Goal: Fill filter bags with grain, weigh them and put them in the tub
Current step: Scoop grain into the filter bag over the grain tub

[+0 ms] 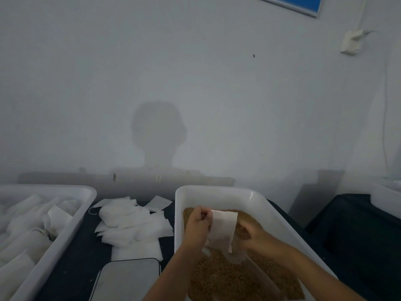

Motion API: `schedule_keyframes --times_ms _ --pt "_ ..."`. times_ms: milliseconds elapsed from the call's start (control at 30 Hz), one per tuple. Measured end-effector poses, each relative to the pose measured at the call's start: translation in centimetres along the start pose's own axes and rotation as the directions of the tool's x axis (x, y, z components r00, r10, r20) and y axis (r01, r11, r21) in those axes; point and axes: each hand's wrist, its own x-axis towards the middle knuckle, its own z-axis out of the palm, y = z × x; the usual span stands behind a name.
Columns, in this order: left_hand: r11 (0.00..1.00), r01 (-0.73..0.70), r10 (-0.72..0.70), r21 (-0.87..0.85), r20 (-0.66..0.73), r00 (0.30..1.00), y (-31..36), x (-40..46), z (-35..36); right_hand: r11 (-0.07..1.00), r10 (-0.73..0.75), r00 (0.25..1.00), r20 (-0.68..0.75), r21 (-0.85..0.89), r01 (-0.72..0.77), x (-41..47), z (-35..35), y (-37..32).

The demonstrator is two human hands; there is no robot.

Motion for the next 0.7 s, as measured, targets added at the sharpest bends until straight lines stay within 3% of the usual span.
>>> schedule_keyframes --times_ms 67,133,200,300,500,700 --pt "0.998 -0.008 0.009 -0.06 0.019 1.0 0.1 0.0 0.1 0.987 -0.051 0.989 -0.141 0.142 0.071 0.1 0.5 -0.5" --pt "0.995 -0.019 0.02 -0.098 0.015 1.0 0.2 0.0 0.1 0.989 -0.088 0.932 -0.352 0.082 0.124 0.1 1.1 -1.0" --pt "0.99 -0.027 0.026 -0.136 -0.004 1.0 0.3 -0.1 0.1 0.983 -0.172 0.863 -0.475 -0.025 0.182 0.0 1.1 -1.6" --pt "0.978 -0.082 0.087 -0.193 0.02 0.996 0.6 -0.5 0.4 0.965 -0.259 0.791 -0.554 -0.122 0.231 -0.5 0.7 -2.8" --pt "0.969 -0.234 0.245 -0.083 0.171 0.954 1.2 -1.1 0.9 0.96 -0.2 0.755 -0.624 0.031 0.279 -1.0 -0.2 -3.8" --pt "0.97 -0.213 0.228 -0.119 0.138 0.964 2.4 -1.9 0.2 0.961 -0.167 0.731 -0.662 0.058 0.272 -2.2 -0.1 -4.7"
